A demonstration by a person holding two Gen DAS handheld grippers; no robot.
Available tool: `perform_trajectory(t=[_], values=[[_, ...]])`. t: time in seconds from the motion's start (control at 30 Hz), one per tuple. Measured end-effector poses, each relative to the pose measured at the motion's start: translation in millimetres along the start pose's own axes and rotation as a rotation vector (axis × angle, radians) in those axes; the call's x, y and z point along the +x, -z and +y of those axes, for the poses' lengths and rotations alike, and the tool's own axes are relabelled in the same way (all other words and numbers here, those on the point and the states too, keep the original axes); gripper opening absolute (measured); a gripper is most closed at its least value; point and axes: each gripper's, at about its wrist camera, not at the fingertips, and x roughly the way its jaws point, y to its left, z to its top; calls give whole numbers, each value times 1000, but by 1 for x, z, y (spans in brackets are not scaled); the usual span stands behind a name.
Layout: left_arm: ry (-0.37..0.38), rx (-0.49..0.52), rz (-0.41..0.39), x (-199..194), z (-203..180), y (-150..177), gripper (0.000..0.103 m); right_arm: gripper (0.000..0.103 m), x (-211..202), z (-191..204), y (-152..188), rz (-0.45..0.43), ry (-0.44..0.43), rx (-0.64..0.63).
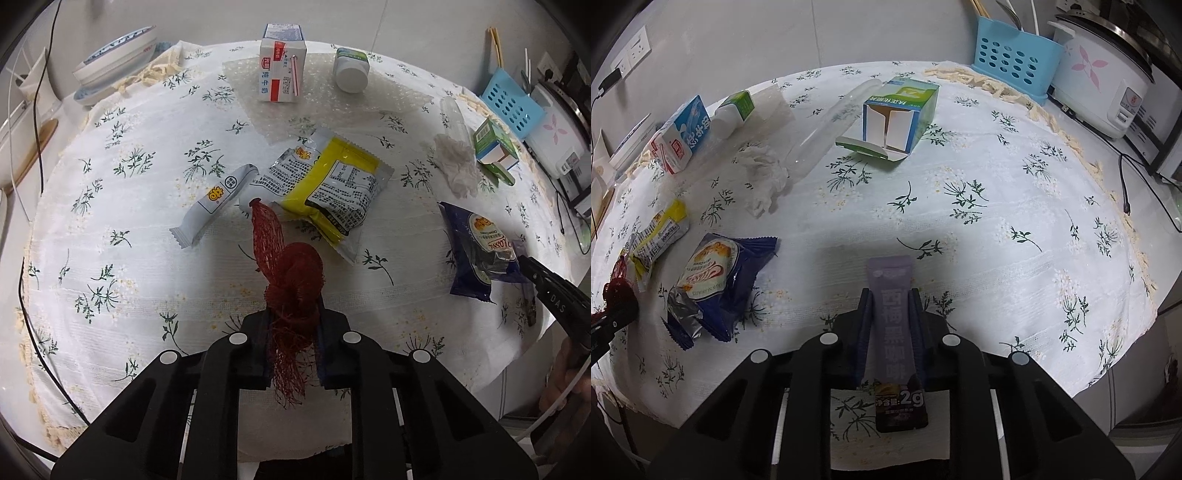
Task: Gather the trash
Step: 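Carry the red mesh bag and purple sachet down over the black trash bin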
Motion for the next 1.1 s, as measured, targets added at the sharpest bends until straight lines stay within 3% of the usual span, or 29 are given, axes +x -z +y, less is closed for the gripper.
perform_trajectory(t=[0.57,0.9,1.1], values=[[18,-7,-60,-25,9,12,15,18,-26,8,10,-52,-49,2],[28,-8,-82,-50,-19,53,15,18,-70,-5,34,-119,-103,-31],[73,-4,-96,-66,-43,82,15,18,-96,-16,64,-131,-118,-53]])
